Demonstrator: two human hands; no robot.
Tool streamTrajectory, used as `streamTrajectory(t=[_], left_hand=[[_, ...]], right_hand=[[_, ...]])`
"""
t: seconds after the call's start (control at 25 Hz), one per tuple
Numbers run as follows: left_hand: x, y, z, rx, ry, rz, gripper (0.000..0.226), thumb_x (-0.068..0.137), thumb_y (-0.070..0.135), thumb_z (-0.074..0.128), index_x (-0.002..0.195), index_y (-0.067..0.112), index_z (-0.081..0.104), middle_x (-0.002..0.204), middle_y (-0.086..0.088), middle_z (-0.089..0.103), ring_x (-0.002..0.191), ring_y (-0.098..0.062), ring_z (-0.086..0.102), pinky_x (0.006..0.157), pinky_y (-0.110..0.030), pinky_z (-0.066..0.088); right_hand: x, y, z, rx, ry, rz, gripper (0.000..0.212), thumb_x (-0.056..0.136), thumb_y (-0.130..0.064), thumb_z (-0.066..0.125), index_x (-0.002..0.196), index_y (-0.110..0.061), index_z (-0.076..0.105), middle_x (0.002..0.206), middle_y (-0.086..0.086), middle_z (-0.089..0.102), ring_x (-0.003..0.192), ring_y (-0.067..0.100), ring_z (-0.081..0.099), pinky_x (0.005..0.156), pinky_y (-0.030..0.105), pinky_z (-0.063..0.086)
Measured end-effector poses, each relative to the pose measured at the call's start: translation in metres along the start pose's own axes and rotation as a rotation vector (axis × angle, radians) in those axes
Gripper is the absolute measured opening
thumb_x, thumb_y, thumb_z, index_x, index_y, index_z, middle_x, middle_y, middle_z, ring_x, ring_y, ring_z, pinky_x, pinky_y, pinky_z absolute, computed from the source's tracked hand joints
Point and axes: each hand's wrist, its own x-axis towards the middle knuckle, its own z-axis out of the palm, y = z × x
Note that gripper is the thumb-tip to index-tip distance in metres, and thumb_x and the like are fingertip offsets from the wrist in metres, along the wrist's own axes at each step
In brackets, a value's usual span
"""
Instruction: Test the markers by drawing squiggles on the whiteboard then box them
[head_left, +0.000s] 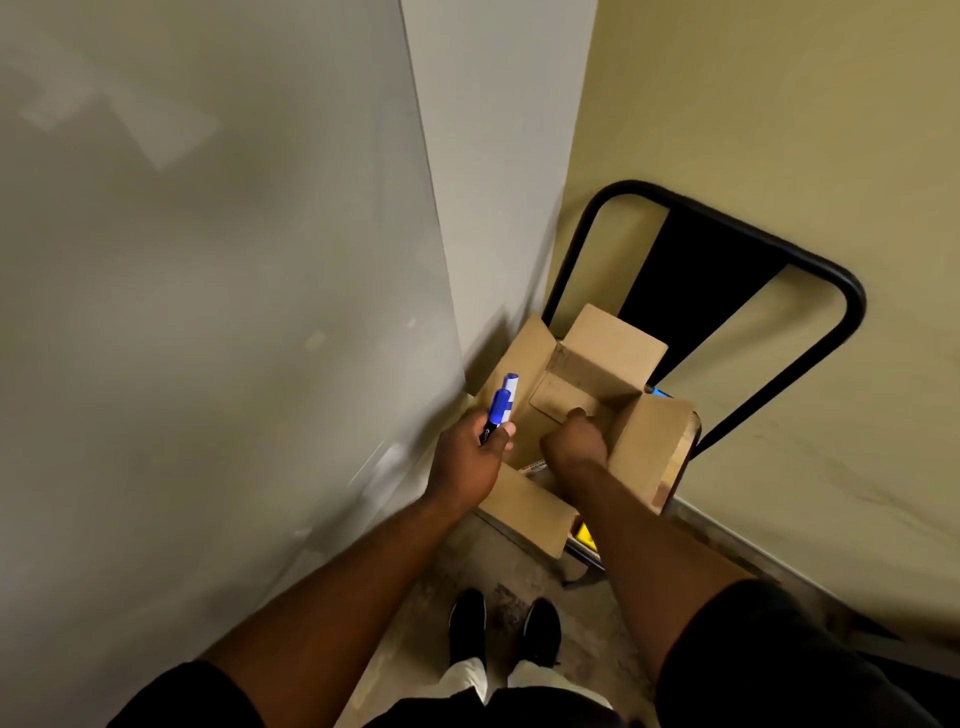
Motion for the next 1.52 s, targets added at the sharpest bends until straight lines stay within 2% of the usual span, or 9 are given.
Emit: streamTrajectory(t=[0.16, 0.32, 0.56, 0.76, 0.88, 0.96, 1.08, 1.36, 1.52], left_hand=[[-0.006, -0.008, 0.001, -0.008, 0.003, -0.010, 0.036, 0.093, 0.043, 0.062, 0.121, 0.020, 0.064, 0.095, 0.009, 0.073, 0.090, -0.006, 0.070, 0.087, -0.038, 0.058], [-0.007, -0.008, 0.002, 0.017, 0.004, -0.018, 0.034, 0.093, 0.043, 0.062, 0.117, 0.018, 0.063, 0.095, 0.006, 0.073, 0.089, -0.007, 0.069, 0.086, -0.033, 0.058], [-0.005, -0.012, 0.002, 0.025, 0.009, -0.021, 0.032, 0.091, 0.044, 0.064, 0.115, 0.022, 0.064, 0.093, 0.006, 0.073, 0.088, -0.008, 0.070, 0.085, -0.040, 0.058], [0.001, -0.006, 0.000, -0.005, 0.008, -0.021, 0.012, 0.092, 0.040, 0.063, 0.103, 0.036, 0.062, 0.090, 0.008, 0.073, 0.087, -0.007, 0.070, 0.088, -0.045, 0.057], [0.002, 0.005, 0.004, -0.013, 0.006, -0.013, 0.008, 0.093, 0.041, 0.062, 0.100, 0.039, 0.063, 0.092, 0.007, 0.073, 0.089, -0.010, 0.069, 0.089, -0.046, 0.056], [0.000, 0.014, 0.007, 0.007, 0.001, 0.000, 0.023, 0.092, 0.045, 0.060, 0.110, 0.032, 0.065, 0.095, 0.005, 0.072, 0.089, -0.012, 0.069, 0.086, -0.046, 0.057], [-0.004, 0.028, 0.012, 0.006, -0.002, 0.029, 0.047, 0.085, 0.061, 0.058, 0.115, 0.026, 0.067, 0.094, 0.006, 0.073, 0.086, -0.012, 0.069, 0.082, -0.045, 0.058], [-0.027, 0.054, 0.009, -0.262, 0.027, -0.039, 0.023, 0.084, 0.028, 0.076, 0.104, 0.017, 0.074, 0.091, 0.001, 0.077, 0.083, -0.015, 0.074, 0.089, -0.045, 0.057], [-0.055, 0.055, 0.003, -0.320, 0.083, -0.058, 0.019, 0.082, 0.024, 0.078, 0.099, 0.018, 0.074, 0.089, 0.000, 0.077, 0.082, -0.018, 0.074, 0.088, -0.044, 0.057]], right_hand=[[0.012, 0.012, 0.017, -0.221, -0.055, 0.025, 0.062, 0.086, -0.015, 0.066, 0.141, -0.006, 0.038, 0.146, 0.020, 0.034, 0.125, 0.042, 0.046, 0.098, 0.044, 0.048], [0.016, 0.019, 0.027, -0.259, -0.029, 0.000, 0.066, 0.085, -0.011, 0.070, 0.143, -0.005, 0.038, 0.149, 0.019, 0.029, 0.129, 0.042, 0.040, 0.104, 0.046, 0.045], [0.007, 0.005, 0.017, 0.169, 0.179, -0.093, 0.050, 0.089, 0.002, 0.059, 0.137, -0.011, 0.053, 0.143, 0.013, 0.044, 0.124, 0.033, 0.052, 0.100, 0.039, 0.047], [-0.010, -0.017, -0.015, 0.382, 0.316, -0.221, 0.034, 0.088, -0.001, 0.065, 0.120, -0.012, 0.062, 0.105, 0.006, 0.070, 0.094, 0.023, 0.068, 0.075, 0.026, 0.054], [-0.024, -0.025, -0.041, 0.544, 0.267, -0.285, 0.044, 0.085, -0.005, 0.075, 0.125, -0.017, 0.060, 0.102, -0.002, 0.070, 0.089, 0.011, 0.066, 0.069, 0.012, 0.050], [-0.036, -0.030, -0.057, 0.637, 0.184, -0.342, 0.051, 0.082, -0.005, 0.078, 0.127, -0.020, 0.059, 0.100, -0.003, 0.070, 0.089, 0.008, 0.066, 0.065, 0.005, 0.047], [-0.049, -0.036, -0.072, 0.724, 0.105, -0.435, 0.051, 0.080, -0.003, 0.079, 0.125, -0.018, 0.061, 0.098, -0.001, 0.070, 0.091, 0.010, 0.068, 0.069, 0.011, 0.053], [-0.078, -0.041, -0.084, 0.844, 0.021, -0.536, 0.045, 0.076, 0.006, 0.078, 0.117, -0.009, 0.066, 0.093, 0.005, 0.071, 0.081, 0.005, 0.070, 0.073, 0.019, 0.056], [-0.094, -0.039, -0.080, 0.845, -0.029, -0.579, 0.041, 0.077, 0.005, 0.079, 0.108, -0.019, 0.069, 0.091, 0.002, 0.071, 0.082, 0.005, 0.069, 0.076, 0.024, 0.058]])
